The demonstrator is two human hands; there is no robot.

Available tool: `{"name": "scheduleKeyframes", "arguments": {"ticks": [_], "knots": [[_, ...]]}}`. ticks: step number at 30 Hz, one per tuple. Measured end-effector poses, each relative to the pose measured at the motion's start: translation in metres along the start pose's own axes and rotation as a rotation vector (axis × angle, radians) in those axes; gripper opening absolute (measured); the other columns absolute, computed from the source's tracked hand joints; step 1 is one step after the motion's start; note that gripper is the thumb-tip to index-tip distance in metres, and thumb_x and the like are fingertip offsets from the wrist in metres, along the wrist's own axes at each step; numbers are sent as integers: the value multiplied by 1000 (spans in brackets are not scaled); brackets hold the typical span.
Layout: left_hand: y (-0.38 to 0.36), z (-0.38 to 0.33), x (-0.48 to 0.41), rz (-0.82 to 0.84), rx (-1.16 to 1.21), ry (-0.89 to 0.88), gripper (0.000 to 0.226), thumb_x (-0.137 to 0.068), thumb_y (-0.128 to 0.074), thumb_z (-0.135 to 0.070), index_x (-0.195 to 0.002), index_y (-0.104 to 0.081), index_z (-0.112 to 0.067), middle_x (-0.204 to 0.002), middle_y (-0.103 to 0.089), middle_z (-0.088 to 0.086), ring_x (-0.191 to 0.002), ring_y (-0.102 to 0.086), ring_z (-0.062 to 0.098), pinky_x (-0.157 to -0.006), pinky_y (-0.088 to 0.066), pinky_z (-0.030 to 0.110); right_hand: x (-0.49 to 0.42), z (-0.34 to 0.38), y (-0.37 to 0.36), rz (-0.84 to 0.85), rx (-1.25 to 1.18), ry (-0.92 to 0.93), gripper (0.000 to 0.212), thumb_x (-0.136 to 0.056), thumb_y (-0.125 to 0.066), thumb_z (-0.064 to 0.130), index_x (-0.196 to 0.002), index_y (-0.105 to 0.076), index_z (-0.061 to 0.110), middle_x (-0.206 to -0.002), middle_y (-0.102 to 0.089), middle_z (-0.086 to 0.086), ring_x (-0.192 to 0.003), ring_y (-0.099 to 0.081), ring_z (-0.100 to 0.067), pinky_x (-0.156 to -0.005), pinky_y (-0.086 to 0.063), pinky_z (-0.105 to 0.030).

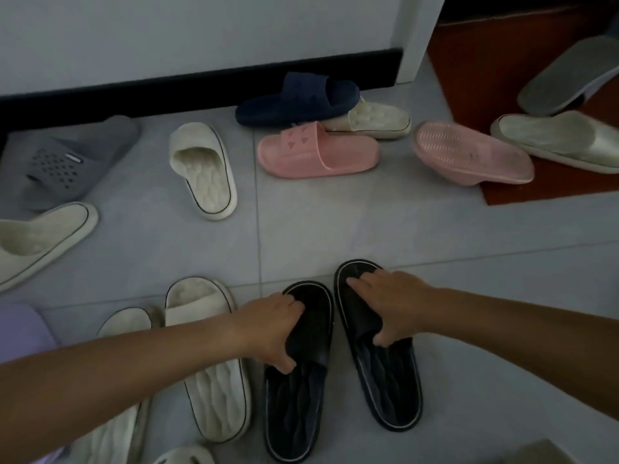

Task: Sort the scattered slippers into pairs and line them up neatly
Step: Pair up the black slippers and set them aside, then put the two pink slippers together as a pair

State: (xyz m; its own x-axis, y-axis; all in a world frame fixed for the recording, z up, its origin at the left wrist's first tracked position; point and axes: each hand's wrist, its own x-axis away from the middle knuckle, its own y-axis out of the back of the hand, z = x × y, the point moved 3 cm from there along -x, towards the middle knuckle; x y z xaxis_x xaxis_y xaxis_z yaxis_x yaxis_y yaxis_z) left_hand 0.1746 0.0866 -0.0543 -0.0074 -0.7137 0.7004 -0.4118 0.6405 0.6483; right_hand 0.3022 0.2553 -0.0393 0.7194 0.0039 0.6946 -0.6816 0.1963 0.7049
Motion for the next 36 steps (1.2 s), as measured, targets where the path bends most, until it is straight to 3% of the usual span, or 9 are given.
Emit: {"name": "scheduleKeyframes", "arguments": {"ticks": [3,6,13,19,24,28,30,36], "knots": [[-6,7,7,-70,66,81,73,-61,-69,-59,-115,-46,-16,-110,-50,0,-101,-49,16,-84,-47,29,5,-4,-4,-12,-55,-34,95,-73,-68,46,-146,-16,13,-139,-34,-8,-127,-35,-25,-98,-43,-38],[-2,14,8,-111,86,125,72,-59,-68,-59,-113,-46,-17,-109,-50,-2,-100,-51,16,-81,-48,30,6,4,-5,-33,-94,19,92,-70,-68,46,-144,-22,15,-136,-37,-7,-123,-38,-24,-96,-44,-36],[-1,26,8,13,-3,127,63,-55,-67,-59,-99,-44,-19,-97,-48,-4,-86,-50,14,-74,-50,34,-9,27,-8,-111,-197,-10,91,-67,-67,53,-139,-29,14,-131,-39,-6,-122,-39,-24,-94,-45,-38],[3,22,3,46,-62,83,69,-54,-71,-56,-104,-45,-17,-102,-49,-1,-94,-52,19,-76,-52,38,-9,27,-15,-68,-279,-34,108,-65,-65,66,-147,-15,17,-141,-32,-5,-131,-32,-23,-102,-40,-38],[6,21,2,23,-49,56,90,-57,-71,-62,-129,-37,-18,-117,-48,-1,-109,-48,19,-84,-49,37,-7,25,-16,-19,-287,13,112,-68,-66,64,-149,-5,16,-148,-23,-6,-136,-25,-23,-108,-34,-36],[6,15,3,20,-136,56,76,-55,-69,-66,-108,-44,-17,-100,-55,1,-88,-58,23,-72,-53,39,-3,25,-16,-26,-300,46,109,-72,-66,60,-150,-3,17,-148,-24,-5,-136,-25,-21,-109,-31,-33],[4,15,4,32,-122,66,75,-55,-69,-67,-105,-43,-17,-99,-54,1,-86,-57,22,-68,-51,37,-2,28,-17,-39,-270,52,110,-72,-64,63,-150,-2,17,-149,-23,-5,-137,-24,-22,-109,-32,-35],[31,29,-4,-37,-32,77,108,-49,-57,-86,-133,-35,-21,-127,-45,-2,-114,-46,19,-92,-47,41,-8,15,-9,-56,-285,61,113,-66,-53,80,-150,-2,25,-155,-10,5,-141,-16,-19,-115,-22,-36]]}}
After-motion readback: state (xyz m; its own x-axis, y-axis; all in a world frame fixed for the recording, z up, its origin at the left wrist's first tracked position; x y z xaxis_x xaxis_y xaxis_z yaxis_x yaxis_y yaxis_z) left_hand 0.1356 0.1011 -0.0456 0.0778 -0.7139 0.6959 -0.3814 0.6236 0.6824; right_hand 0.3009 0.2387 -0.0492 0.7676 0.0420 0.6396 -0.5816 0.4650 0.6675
